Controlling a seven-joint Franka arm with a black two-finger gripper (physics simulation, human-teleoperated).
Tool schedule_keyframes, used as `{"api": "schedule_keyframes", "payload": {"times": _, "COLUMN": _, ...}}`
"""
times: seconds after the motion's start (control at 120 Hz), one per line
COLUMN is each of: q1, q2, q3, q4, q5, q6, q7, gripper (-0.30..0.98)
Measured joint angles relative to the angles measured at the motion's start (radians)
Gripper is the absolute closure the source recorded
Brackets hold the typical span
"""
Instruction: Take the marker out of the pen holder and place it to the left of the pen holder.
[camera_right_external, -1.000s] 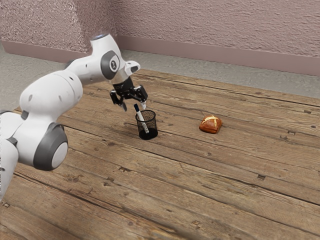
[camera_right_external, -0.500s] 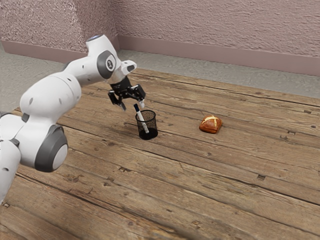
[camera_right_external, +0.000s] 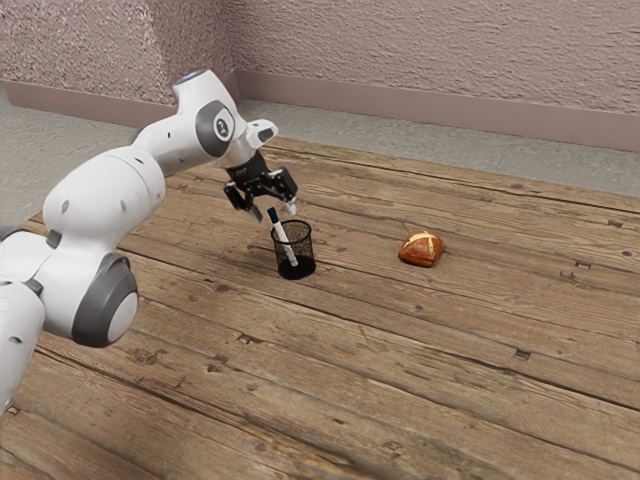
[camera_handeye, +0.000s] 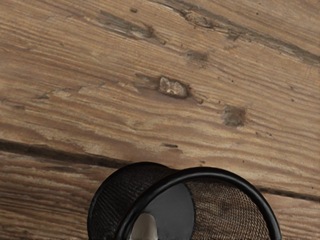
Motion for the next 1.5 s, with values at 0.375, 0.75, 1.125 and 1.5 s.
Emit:
{"api": "schedule_keyframes", "payload": {"times": 0.375, "q1": 0.0, "q2": -0.001, "q3": 0.019, "q4": -0.005, "q5": -0.007, "q6": -0.02, "q7": 0.003, "gripper": 0.63}}
{"api": "schedule_keyframes", "payload": {"times": 0.75, "q1": -0.001, "q2": -0.007, "q3": 0.02, "q4": 0.017, "q5": 0.0, "q6": -0.037, "q7": 0.001, "gripper": 0.75}}
{"api": "schedule_keyframes", "payload": {"times": 1.125, "q1": -0.051, "q2": -0.415, "q3": 0.067, "q4": -0.214, "q5": 0.118, "q6": -0.113, "q7": -0.006, "gripper": 0.78}}
{"api": "schedule_keyframes", "payload": {"times": 1.5, "q1": -0.022, "q2": -0.348, "q3": 0.117, "q4": -0.481, "q5": -0.112, "q6": -0.088, "q7": 0.043, "gripper": 0.78}}
